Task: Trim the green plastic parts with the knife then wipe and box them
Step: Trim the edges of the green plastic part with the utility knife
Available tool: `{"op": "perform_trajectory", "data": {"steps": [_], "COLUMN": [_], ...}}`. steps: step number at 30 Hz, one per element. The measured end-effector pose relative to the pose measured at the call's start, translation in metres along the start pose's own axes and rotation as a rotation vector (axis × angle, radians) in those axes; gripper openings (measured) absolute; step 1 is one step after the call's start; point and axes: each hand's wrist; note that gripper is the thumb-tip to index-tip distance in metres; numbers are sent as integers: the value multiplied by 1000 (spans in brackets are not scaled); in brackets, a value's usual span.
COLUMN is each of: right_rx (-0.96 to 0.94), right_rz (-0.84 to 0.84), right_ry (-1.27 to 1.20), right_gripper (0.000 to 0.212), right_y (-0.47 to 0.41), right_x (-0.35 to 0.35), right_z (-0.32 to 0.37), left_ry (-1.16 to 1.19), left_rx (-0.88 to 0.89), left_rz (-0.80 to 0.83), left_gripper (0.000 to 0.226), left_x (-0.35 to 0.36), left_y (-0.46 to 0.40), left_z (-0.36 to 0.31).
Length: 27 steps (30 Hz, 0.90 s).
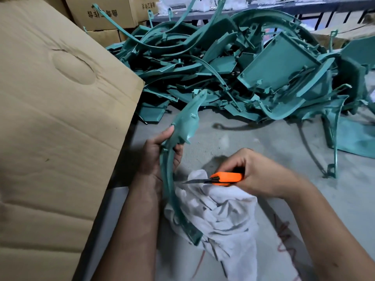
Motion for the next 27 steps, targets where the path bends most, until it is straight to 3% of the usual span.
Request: {"op": "perform_trajectory", "data": {"steps": [4, 8, 10, 16, 20, 24, 27], "right_rx": [-42, -101, -92, -120, 34, -82, 0], "right_rz": [-92, -605, -748, -707, -827, -733, -719], "right_ry": [-118, -107, -60, 359, 481, 500, 577], "right_gripper": [9, 33, 43, 48, 52, 49, 44], "right_y": [6, -2, -10, -17, -15, -13, -15], "right_x": [-9, -7, -1, 8, -3, 3, 3], "right_z": [2, -8, -14, -26, -33, -28, -30], "left_ry": [23, -116, -178, -349, -380, -345, -317], "left_rx": [4, -28, -39, -105, -136, -115, -111], "left_rz": [-12, -100, -124, -175, -154, -128, -102], "left_gripper": [29, 32, 22, 21, 31, 22, 23], "left_x": [-10, -5, 1, 9, 11, 11, 11], "left_y": [-6, -11, -13, -15, -11, -10, -10], "left_z": [-7, 0, 6, 20, 20, 20, 17]}}
Point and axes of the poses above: each hand's wrist, its own y-axis away from the middle knuckle, its own x-axis out of the palm, z = x × y, and after that the axes turned 10 degrees about -x, right-handed
